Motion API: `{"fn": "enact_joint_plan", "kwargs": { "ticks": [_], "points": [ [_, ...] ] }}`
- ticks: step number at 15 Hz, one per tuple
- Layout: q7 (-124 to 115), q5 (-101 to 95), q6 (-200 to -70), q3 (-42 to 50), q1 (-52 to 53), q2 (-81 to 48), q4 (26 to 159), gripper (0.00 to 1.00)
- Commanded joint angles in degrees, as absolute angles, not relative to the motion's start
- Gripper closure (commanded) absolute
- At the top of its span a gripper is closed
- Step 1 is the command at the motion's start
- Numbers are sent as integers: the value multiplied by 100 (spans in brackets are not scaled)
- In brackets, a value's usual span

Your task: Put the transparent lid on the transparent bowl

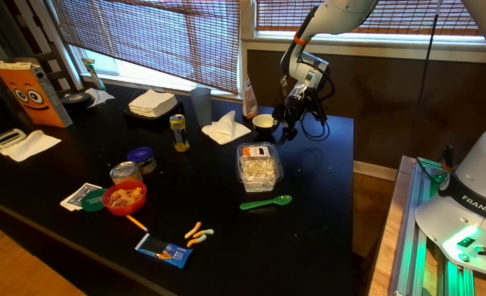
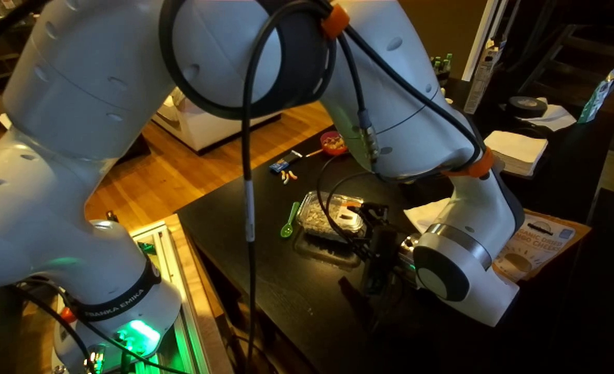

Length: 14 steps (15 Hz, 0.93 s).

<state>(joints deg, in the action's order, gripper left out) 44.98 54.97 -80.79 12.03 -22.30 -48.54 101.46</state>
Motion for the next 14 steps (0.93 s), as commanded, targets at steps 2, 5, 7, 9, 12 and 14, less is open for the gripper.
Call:
{"fn": "enact_joint_plan", "kwargs": {
  "ticks": [2, 5, 7, 9, 12, 14],
  "points": [
    [4106, 5604, -8950, 1245, -1997, -4309, 10677, 1],
    [4147, 5569, -9961, 1217, -1615, -3597, 11475, 0],
    [4118, 5549, -10724, 1183, -1329, -3089, 12030, 0],
    [4011, 5554, -11585, 1136, -1045, -2571, 12585, 0],
    [3786, 5586, -12879, 997, -739, -1807, 13358, 0],
    [3551, 5592, -13747, 861, -584, -1422, 13752, 0]
  ]
}}
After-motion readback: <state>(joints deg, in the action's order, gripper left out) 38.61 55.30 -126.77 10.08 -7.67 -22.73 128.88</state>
